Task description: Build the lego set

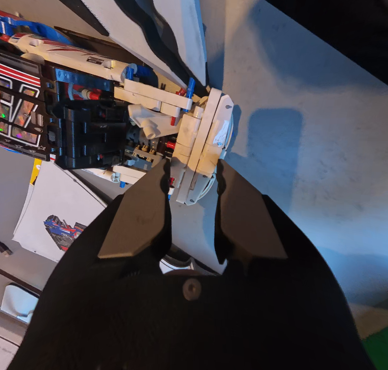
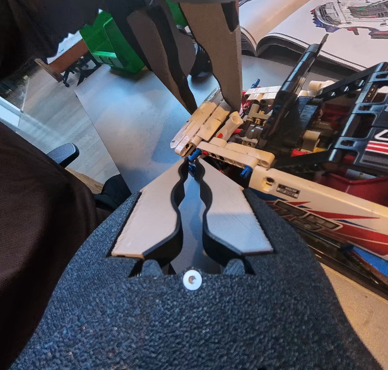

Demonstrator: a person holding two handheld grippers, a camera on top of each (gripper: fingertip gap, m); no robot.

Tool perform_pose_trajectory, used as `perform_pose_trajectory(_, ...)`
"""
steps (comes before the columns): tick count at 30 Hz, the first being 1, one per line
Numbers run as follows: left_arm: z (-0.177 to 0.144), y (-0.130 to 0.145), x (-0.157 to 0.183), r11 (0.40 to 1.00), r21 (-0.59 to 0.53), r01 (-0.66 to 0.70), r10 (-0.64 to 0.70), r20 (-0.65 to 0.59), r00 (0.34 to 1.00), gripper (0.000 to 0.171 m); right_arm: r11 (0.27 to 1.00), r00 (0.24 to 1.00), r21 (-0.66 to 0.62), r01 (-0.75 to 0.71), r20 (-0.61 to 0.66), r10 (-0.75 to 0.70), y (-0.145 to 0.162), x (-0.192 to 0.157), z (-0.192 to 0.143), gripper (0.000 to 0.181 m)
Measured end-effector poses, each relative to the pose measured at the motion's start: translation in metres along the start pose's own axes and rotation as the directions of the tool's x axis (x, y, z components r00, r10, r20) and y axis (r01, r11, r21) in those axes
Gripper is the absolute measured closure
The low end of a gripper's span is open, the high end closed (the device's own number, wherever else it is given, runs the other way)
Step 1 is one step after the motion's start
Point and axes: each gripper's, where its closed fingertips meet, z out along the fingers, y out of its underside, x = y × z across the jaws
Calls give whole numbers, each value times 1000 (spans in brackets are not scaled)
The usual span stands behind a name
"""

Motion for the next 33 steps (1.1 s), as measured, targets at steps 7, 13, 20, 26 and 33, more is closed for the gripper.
perform_pose_trajectory(7, -2, 5, -2, 1000, -6, -12, 12, 41, 999, 130, 1000, 1000, 2, -6, 7, 6, -1, 0, -1, 175)
perform_pose_trajectory(13, -4, 8, -4, 999, -20, 38, -37, 45, 998, 130, 1000, 1000, 4, -15, 18, 15, -1, -1, -1, 175)
perform_pose_trajectory(20, -13, 7, -5, 998, -21, 54, -53, 48, 997, 130, 1000, 1000, 5, -18, 19, 18, -1, 0, -2, 175)
perform_pose_trajectory(26, -10, 2, -7, 999, -10, 46, -45, 61, 997, 131, 1000, 1000, 6, -19, 21, 19, -1, -1, -2, 175)
perform_pose_trajectory(33, -7, -4, -11, 996, 43, 76, -78, 54, 995, 130, 1000, 1000, 4, -9, 19, 9, -1, -1, -2, 175)
